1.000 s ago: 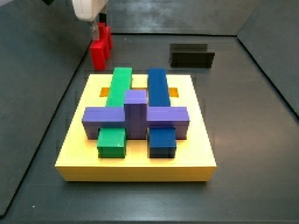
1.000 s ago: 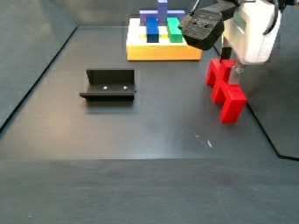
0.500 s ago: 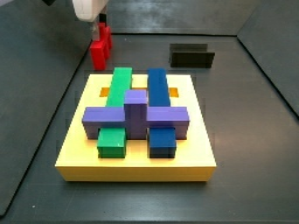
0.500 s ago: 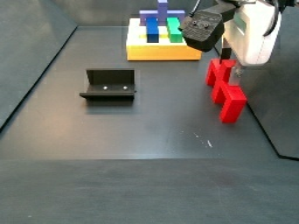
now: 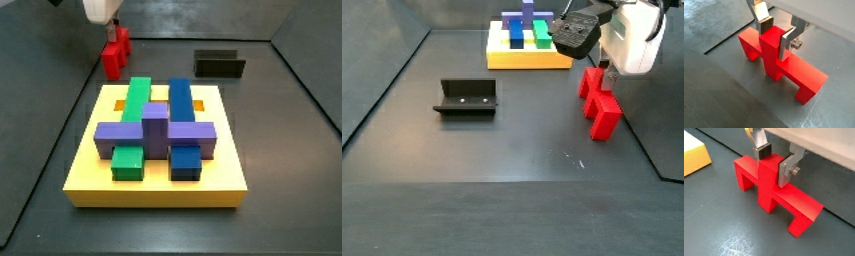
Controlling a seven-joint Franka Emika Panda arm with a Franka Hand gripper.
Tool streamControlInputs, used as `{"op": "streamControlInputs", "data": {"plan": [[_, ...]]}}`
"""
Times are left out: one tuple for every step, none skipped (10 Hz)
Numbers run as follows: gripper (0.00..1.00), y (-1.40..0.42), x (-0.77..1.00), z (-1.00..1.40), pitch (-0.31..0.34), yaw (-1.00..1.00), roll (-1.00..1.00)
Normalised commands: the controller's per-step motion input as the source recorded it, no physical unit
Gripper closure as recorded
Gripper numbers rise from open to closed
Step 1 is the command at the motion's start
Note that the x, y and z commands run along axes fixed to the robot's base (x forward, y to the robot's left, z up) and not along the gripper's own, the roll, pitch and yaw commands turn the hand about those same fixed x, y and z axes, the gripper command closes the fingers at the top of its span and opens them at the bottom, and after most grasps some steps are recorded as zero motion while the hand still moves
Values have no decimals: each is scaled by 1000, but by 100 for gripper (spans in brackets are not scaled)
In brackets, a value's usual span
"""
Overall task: Pick up the red object. Move up. Move to above the board. Insert the red object.
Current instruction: Pick up the red object.
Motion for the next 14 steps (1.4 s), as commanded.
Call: {"op": "streamControlInputs", "data": {"plan": [[100,0,0,0,0,0,0],[100,0,0,0,0,0,0],[100,0,0,0,0,0,0],[100,0,0,0,0,0,0],[100,0,0,0,0,0,0],[100,0,0,0,0,0,0],[100,0,0,0,0,0,0],[100,0,0,0,0,0,0],[100,0,0,0,0,0,0],[100,0,0,0,0,0,0],[100,0,0,0,0,0,0],[100,0,0,0,0,0,0],[100,0,0,0,0,0,0],[100,0,0,0,0,0,0]]}}
